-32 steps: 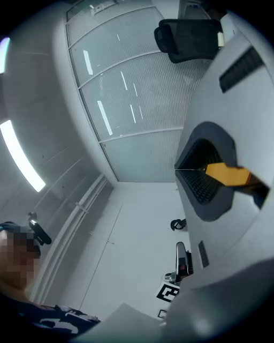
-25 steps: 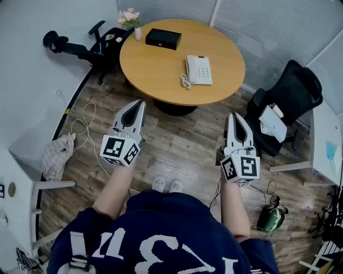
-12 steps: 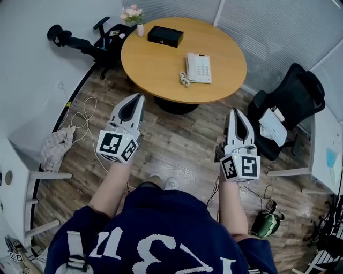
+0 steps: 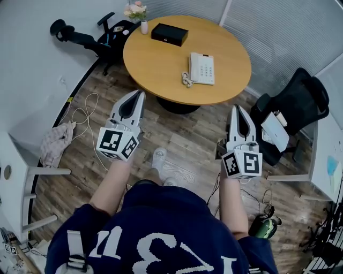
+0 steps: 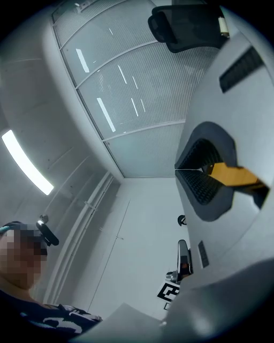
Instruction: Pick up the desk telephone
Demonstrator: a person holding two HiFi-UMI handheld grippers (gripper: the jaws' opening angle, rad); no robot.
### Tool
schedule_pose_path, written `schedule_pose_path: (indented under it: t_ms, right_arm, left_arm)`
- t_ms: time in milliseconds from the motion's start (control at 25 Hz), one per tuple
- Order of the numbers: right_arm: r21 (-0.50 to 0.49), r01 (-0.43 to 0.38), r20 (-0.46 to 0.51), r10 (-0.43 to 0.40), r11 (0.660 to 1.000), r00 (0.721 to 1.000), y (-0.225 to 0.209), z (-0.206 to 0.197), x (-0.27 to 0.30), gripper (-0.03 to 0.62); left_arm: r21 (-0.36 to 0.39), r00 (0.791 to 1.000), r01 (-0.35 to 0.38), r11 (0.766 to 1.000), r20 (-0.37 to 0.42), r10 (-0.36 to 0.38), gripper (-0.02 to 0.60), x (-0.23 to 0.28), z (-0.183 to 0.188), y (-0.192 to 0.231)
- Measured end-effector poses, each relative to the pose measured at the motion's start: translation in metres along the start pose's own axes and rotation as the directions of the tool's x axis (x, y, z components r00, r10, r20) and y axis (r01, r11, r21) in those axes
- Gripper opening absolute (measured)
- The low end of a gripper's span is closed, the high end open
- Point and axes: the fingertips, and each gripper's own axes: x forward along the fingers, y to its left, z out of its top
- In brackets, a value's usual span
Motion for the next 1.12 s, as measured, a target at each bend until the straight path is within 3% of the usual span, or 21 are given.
schedule_pose_path:
  t_ms: [720,1120]
  right_arm:
    - [-0.049,0.093,0.026,-0.092,0.994,0.995,-0.037,-0.019,0.168,0.028]
    - [-0.066,0.148,-0.012,-0.149,0.987,0.989,-0.048,-0.039,0.222,0.028]
  left_arm:
    - [-0.025,0.995,0.092,0.995,0.038,-0.091,0.017,0.165,-0.012,0.106]
    - [-0.048,0.989,0.143,0.989,0.030,-0.142,0.017,0.228,-0.024,0.138]
